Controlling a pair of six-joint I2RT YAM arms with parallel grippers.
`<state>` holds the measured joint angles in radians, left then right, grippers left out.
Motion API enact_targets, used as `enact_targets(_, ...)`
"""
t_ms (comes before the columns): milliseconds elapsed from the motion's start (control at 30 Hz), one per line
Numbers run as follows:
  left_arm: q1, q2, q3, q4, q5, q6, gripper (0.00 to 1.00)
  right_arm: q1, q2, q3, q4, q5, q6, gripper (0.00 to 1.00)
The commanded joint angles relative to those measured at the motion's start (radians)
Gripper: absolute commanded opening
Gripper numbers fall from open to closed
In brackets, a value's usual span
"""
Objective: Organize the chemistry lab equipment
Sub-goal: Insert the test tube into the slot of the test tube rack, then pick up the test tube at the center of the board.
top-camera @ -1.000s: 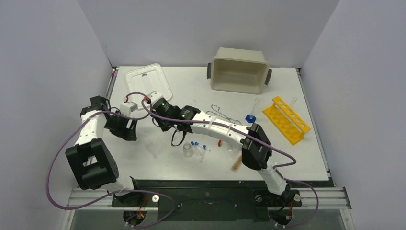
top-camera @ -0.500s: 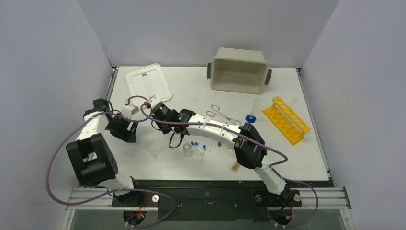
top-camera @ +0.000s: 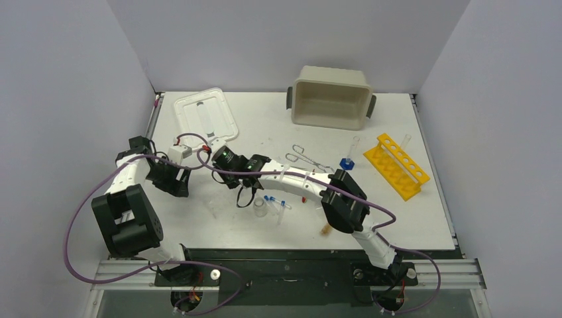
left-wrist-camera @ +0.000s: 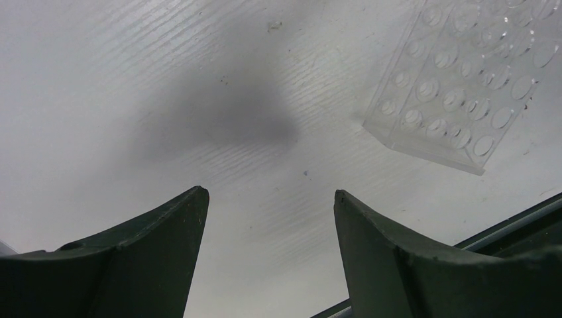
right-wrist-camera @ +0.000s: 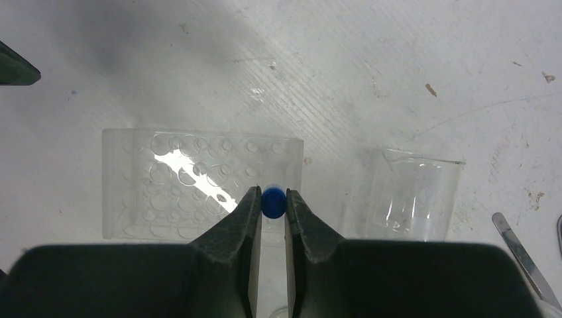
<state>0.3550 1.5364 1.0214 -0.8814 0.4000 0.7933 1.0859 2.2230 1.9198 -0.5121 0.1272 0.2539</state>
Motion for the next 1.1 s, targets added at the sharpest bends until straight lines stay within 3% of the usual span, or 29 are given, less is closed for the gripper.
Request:
enact_targets(0, 0.002, -0.004, 0.036, 0.0, 0.026, 0.008, 0.67, -0.008, -0.015, -0.009, 0.046, 0.031, 0.004, 0.0)
enact_targets(133, 0.003, -0.01, 0.045, -0.008, 0.033, 0.009, 0.68, -0.01, -0.005, -0.011, 0.052, 0.03, 0.004, 0.0)
enact_targets(200, 0.002, -0.01, 0.052, -0.015, 0.039, 0.008, 0.68, -0.014, -0.006, -0.017, 0.059, 0.031, 0.007, 0.08)
enact_targets(333, 0.002, -0.011, 0.055, -0.018, 0.047, 0.01, 0.68, -0.024, -0.027, -0.052, 0.084, 0.021, 0.017, 0.36)
enact_targets(533, -0.004, -0.011, 0.057, -0.011, 0.068, 0.011, 0.68, -0.038, -0.102, -0.128, 0.109, 0.027, 0.025, 0.53)
enact_targets(767, -0.006, -0.022, 0.079, -0.034, 0.082, 0.014, 0.68, -0.067, -0.278, -0.239, 0.113, 0.025, 0.067, 0.57)
enact_targets(1067, -0.007, -0.081, 0.123, -0.1, 0.138, 0.012, 0.69, -0.129, -0.46, -0.456, 0.062, -0.021, 0.132, 0.46)
